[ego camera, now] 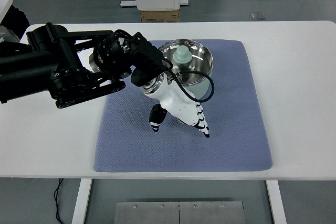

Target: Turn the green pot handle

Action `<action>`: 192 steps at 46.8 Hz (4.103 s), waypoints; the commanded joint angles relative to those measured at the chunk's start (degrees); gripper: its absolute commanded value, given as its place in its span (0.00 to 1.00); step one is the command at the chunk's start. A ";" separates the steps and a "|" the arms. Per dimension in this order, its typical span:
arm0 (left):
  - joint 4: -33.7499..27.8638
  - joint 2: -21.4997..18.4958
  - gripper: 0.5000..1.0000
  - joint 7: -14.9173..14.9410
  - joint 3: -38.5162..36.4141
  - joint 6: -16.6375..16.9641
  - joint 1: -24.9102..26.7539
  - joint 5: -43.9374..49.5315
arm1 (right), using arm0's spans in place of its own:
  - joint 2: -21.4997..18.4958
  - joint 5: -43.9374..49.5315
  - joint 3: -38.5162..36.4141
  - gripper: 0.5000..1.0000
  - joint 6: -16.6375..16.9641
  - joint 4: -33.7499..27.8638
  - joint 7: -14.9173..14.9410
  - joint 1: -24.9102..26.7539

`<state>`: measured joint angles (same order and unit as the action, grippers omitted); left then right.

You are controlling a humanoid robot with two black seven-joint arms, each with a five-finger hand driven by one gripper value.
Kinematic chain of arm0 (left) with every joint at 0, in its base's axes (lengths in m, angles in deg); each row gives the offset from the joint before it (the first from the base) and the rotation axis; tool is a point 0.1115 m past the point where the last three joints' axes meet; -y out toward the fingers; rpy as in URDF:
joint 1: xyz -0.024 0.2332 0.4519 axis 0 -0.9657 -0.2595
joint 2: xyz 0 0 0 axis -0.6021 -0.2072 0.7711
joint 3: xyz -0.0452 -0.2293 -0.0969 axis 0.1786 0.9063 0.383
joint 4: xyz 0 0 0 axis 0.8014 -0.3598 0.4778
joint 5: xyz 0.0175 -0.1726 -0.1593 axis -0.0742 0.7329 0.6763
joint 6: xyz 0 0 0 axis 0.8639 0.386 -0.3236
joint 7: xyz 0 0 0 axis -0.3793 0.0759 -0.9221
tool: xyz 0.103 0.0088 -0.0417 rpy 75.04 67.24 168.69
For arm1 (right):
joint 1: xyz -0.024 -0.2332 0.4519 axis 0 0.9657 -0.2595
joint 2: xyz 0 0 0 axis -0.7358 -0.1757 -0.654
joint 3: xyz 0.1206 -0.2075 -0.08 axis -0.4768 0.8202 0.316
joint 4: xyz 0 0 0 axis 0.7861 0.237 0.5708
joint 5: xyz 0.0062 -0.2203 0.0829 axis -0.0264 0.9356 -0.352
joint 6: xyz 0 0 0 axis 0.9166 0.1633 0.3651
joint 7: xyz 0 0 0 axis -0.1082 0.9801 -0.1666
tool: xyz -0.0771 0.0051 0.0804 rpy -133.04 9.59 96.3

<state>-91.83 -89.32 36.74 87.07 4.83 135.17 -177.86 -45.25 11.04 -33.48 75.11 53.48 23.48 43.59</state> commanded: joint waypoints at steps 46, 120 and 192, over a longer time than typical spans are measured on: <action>-1.22 -5.42 1.00 0.00 -4.96 -0.02 2.54 0.09 | 0.00 0.00 0.00 1.00 0.00 0.00 0.03 0.00; -0.61 -13.85 1.00 0.00 -10.76 0.16 4.47 -0.79 | 0.00 0.00 0.00 1.00 0.00 0.00 0.03 0.00; 8.54 -14.12 1.00 0.00 -11.46 3.41 3.94 -0.96 | 0.00 0.00 0.00 1.00 0.00 0.00 0.03 0.00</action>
<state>-82.74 -103.45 36.74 75.55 8.22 138.83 -179.12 -45.25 11.04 -33.48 75.09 53.48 23.47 43.59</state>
